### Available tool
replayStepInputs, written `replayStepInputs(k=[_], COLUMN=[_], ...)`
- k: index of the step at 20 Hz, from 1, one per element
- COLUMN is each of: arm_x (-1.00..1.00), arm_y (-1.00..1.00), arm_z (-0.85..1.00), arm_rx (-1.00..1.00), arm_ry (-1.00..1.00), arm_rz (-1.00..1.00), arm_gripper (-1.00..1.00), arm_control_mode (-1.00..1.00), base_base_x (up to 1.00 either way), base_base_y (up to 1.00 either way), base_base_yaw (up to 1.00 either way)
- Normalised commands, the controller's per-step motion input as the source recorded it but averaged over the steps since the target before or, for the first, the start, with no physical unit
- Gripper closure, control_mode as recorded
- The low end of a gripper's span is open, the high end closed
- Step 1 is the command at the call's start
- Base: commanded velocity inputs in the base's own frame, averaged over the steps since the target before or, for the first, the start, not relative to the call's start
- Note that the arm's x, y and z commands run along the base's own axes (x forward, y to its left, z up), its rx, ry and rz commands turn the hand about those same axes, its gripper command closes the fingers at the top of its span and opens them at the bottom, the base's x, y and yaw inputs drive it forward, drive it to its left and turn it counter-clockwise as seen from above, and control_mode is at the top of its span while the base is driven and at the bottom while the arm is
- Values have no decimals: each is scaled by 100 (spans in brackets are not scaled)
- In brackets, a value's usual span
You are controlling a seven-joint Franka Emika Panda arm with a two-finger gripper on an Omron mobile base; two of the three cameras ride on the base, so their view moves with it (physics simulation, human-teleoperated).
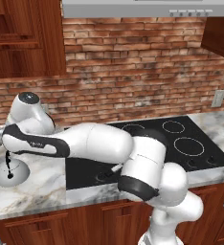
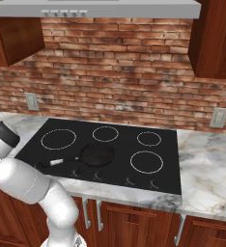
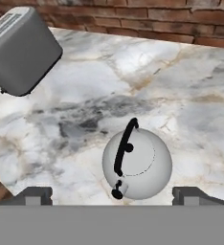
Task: Pick the kettle from the counter and place it on a stove burner. Then turn the burner on.
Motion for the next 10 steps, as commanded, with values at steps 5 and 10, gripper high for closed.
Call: replayStepInputs(k=[5,10], arm_x=[0,0], arm_y=[0,0], arm_z=[-31,-32], arm_rx=[-7,-6], arm_ry=[12,12], arm_rz=[0,0], arm_gripper=[-100,-100], arm_control_mode=[-100,-100], base_base_x=[0,0], base_base_y=[0,0], base_base_yaw=[0,0])
